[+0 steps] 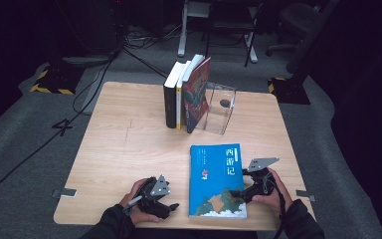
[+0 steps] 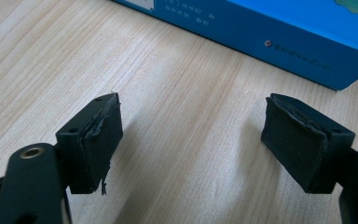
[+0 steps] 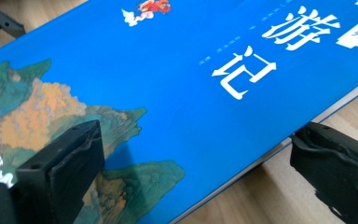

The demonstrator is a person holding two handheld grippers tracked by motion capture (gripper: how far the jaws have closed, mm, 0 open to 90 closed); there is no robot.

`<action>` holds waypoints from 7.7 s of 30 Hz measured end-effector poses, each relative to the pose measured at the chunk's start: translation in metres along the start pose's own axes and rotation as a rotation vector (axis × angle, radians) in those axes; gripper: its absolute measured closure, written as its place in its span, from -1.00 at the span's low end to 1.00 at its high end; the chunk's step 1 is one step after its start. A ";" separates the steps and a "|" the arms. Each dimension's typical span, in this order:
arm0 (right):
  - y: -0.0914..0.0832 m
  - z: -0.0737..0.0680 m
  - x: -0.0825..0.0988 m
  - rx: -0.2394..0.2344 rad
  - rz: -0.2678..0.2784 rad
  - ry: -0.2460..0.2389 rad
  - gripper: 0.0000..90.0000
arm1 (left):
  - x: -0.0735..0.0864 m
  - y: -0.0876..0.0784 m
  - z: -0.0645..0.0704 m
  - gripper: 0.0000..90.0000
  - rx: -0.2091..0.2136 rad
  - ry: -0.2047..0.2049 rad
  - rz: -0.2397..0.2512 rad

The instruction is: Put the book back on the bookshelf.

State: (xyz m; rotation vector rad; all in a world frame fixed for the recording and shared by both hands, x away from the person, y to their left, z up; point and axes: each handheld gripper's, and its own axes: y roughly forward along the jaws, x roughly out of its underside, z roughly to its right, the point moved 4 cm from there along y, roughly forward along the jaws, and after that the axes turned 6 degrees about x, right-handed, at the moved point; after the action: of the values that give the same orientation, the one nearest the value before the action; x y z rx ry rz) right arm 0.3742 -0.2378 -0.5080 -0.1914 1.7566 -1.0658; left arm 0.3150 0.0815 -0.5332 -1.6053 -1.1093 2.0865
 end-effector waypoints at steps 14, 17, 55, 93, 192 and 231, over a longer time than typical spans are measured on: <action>-0.030 0.010 0.020 0.070 0.045 -0.014 -0.44 | -0.001 0.002 0.011 -0.55 0.016 0.013 -0.003; -0.037 0.015 0.030 0.098 0.030 -0.025 -0.37 | -0.002 0.004 0.019 -0.58 0.033 0.024 -0.012; 0.005 -0.032 0.018 0.062 0.021 -0.152 -0.46 | 0.003 -0.004 -0.005 -0.62 -0.006 -0.010 -0.007; -0.006 -0.043 -0.033 0.185 0.205 -0.074 -0.48 | -0.060 0.022 0.048 -0.33 -0.022 0.063 0.103; -0.021 0.002 -0.006 0.137 0.239 -0.186 -0.08 | -0.070 -0.007 -0.012 0.68 0.076 0.237 0.177; 0.012 -0.067 -0.045 0.095 0.212 -0.410 0.01 | -0.057 -0.008 -0.005 0.49 -0.170 0.175 0.010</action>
State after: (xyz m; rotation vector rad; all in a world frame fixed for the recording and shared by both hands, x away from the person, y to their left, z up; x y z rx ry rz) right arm 0.3436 -0.1669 -0.4808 -0.1485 1.3240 -0.8814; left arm 0.3376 0.0525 -0.4886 -1.8348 -1.2474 1.8586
